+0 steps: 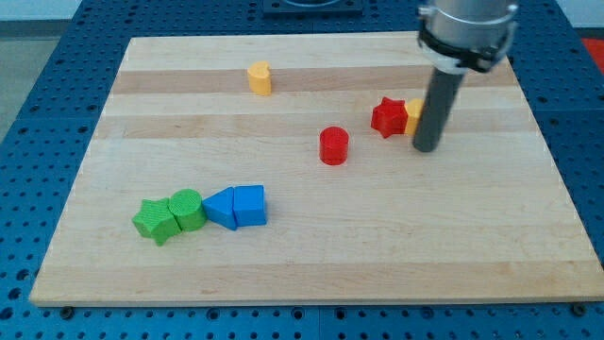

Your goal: Place the yellow hexagon diagonally right towards the yellow heart

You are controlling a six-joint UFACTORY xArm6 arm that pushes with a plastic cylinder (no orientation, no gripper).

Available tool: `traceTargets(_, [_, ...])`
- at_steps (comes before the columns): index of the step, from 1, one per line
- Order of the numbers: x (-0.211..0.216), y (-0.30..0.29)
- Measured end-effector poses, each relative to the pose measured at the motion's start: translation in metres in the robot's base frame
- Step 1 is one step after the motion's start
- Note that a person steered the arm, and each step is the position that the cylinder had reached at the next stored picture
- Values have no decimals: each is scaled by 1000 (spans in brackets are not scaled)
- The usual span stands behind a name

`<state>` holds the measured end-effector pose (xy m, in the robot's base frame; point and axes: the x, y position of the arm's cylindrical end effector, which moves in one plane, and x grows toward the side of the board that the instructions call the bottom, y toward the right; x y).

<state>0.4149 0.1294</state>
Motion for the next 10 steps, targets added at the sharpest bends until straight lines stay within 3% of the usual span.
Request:
traceTargets(2, [-55,-13])
traceTargets(4, [-10,28])
traceTargets(5, [-36,50])
traceTargets(6, [-79,17])
traceTargets(7, [-119,-58])
traceTargets(8, [-136,-105])
traceTargets(9, [-142,-90])
traceTargets(10, [-177,-70])
